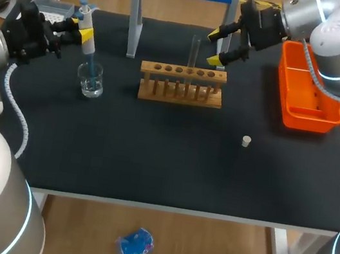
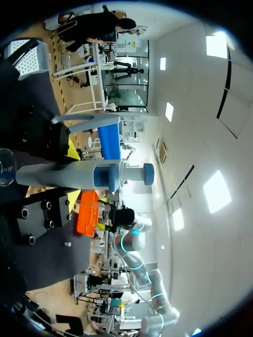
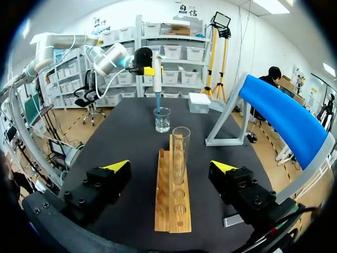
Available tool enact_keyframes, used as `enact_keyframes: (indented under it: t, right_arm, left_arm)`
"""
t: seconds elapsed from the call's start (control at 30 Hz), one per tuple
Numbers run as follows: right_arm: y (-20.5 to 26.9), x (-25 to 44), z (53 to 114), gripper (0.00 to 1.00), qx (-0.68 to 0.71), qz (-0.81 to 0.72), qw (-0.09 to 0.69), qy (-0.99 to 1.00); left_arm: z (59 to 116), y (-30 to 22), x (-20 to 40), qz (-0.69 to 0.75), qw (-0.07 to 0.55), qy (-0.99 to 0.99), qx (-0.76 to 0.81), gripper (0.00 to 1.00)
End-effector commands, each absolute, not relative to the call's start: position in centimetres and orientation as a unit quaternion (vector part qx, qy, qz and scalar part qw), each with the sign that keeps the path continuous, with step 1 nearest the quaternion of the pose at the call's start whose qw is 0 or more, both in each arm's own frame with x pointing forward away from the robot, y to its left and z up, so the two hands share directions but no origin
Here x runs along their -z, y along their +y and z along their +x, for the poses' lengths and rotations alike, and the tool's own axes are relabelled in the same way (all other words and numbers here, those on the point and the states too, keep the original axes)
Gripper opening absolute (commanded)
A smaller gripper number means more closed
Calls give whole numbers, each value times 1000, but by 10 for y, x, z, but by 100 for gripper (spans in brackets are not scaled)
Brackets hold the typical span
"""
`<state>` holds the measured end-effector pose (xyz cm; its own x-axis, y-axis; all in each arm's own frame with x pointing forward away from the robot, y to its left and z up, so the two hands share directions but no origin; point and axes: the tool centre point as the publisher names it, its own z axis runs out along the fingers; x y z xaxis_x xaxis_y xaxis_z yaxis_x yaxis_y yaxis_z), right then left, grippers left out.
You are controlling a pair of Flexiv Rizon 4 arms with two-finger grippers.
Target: Invert the test tube, pick up the pipette, mount the tip to pipette, aspirate from beaker and dispense into the tube, eject the tip, return the pipette, and cap with the stopper.
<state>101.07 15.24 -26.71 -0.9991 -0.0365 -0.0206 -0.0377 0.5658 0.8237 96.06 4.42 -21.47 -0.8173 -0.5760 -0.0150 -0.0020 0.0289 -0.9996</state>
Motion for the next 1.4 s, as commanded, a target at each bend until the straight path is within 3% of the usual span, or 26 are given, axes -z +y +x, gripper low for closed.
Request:
enact_keyframes:
  t: [0.03, 1.4]
  right_arm:
    - [152, 267, 1010, 100, -465, -21, 1, 885]
    - [152, 267, 1010, 100, -465, -21, 1, 885]
  left_arm:
    - [960, 44, 214, -211, 215, 684, 664, 0]
    - [960, 45, 188, -191, 225, 695, 655, 0]
